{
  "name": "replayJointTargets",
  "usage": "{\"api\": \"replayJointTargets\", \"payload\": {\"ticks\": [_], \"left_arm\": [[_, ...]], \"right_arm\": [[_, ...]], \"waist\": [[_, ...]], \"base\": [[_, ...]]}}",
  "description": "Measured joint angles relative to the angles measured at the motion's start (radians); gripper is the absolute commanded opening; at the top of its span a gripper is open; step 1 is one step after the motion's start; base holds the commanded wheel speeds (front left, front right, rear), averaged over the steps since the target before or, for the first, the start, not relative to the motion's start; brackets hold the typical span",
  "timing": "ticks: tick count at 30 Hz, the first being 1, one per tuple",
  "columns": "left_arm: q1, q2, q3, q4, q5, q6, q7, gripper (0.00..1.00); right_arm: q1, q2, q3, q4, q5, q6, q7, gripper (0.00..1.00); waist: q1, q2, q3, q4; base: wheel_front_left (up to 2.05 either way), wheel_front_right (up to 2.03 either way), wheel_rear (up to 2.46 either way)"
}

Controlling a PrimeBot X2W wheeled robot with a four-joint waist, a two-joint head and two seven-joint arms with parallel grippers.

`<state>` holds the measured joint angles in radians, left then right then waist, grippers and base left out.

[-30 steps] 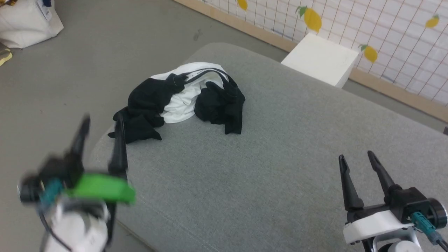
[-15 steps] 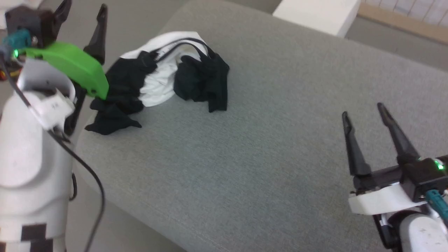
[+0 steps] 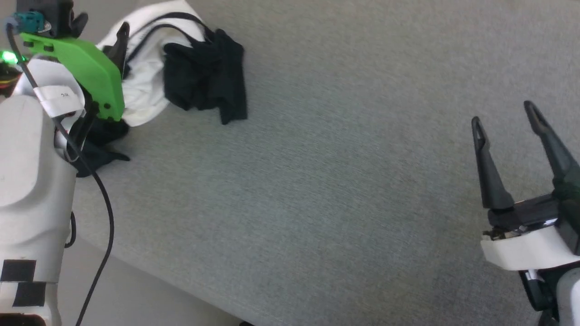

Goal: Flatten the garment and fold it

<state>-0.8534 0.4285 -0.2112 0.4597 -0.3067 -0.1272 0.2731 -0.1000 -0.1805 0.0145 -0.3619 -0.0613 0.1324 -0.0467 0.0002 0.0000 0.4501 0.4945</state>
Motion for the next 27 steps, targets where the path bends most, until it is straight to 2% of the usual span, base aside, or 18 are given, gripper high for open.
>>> {"api": "replayJointTargets", "payload": {"ticks": [9, 14, 16, 21, 27], "left_arm": [[0.004, 0.015, -0.005, 0.113, -0.034, 0.001, 0.034, 1.0], [0.023, 0.037, -0.007, 0.175, -0.021, 0.041, 0.032, 1.0], [0.032, 0.042, -0.007, 0.195, -0.02, 0.051, 0.033, 0.0], [0.039, 0.058, 0.002, 0.21, -0.019, 0.07, 0.006, 0.0], [0.025, 0.112, 0.038, 0.188, -0.02, 0.095, -0.039, 0.0]], "right_arm": [[-0.018, -0.026, -0.008, -0.041, 0.012, 0.0, 0.018, 1.0], [-0.022, -0.029, -0.016, -0.045, 0.019, 0.0, 0.02, 1.0], [-0.022, -0.029, -0.02, -0.046, 0.02, 0.0, 0.02, 1.0], [-0.023, -0.025, -0.024, -0.043, 0.026, 0.0, 0.015, 1.0], [-0.024, 0.011, -0.019, 0.0, 0.031, 0.0, -0.019, 1.0]], "waist": [[0.0, 0.0, 0.097, -0.067], [0.0, 0.0, 0.125, -0.117], [0.0, 0.0, 0.129, -0.13], [-0.0001, 0.0, 0.115, -0.142], [-0.0001, 0.0, 0.062, -0.143]], "base": [[0.0, 0.0, 0.0], [0.0, 0.0, 0.0], [0.0, 0.0, 0.0], [0.0, 0.0, 0.0], [0.0, 0.0, 0.0]]}}
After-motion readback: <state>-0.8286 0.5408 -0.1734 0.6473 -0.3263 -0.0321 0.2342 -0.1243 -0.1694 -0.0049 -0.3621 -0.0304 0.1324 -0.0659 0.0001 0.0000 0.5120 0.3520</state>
